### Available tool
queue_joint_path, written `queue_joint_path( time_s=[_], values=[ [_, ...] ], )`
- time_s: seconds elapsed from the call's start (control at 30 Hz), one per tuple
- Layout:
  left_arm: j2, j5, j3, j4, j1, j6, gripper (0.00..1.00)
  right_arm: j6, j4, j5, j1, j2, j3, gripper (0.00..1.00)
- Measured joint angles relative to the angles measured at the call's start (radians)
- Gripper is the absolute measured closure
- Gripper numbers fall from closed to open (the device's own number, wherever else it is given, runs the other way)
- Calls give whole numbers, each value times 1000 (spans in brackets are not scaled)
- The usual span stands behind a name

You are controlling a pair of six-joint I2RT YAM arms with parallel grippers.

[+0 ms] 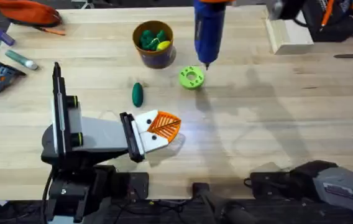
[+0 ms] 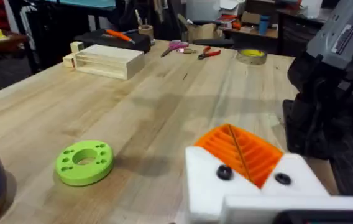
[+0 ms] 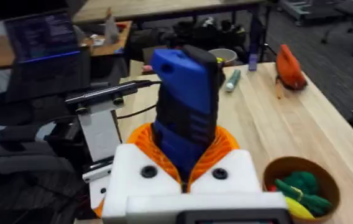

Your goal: Pick up the gripper from the table and insert it into the empty holder that is missing its gripper. Then pick up a screw, insert it into the mounting hole, and use the screwdriver to tighten it. Finally, clean up the table by picking up the vegetable and placing it into the bucket.

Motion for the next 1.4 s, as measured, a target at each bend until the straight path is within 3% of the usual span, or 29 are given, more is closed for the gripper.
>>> queue_joint_path(
  time_s=[0.3, 0.6, 1.03, 1.4],
  values=[
    [0, 0, 0, 0, 0, 0, 985, -13, 46, -93, 86, 109, -7, 975],
    [0, 0, 0, 0, 0, 0, 985, -27, 48, -140, 52, 104, -76, 975],
    [0, 0, 0, 0, 0, 0, 985, -66, 15, -152, 43, 20, -116, 975],
    [0, 0, 0, 0, 0, 0, 985, -226, -231, -156, 18, -96, -117, 975]
  ],
)
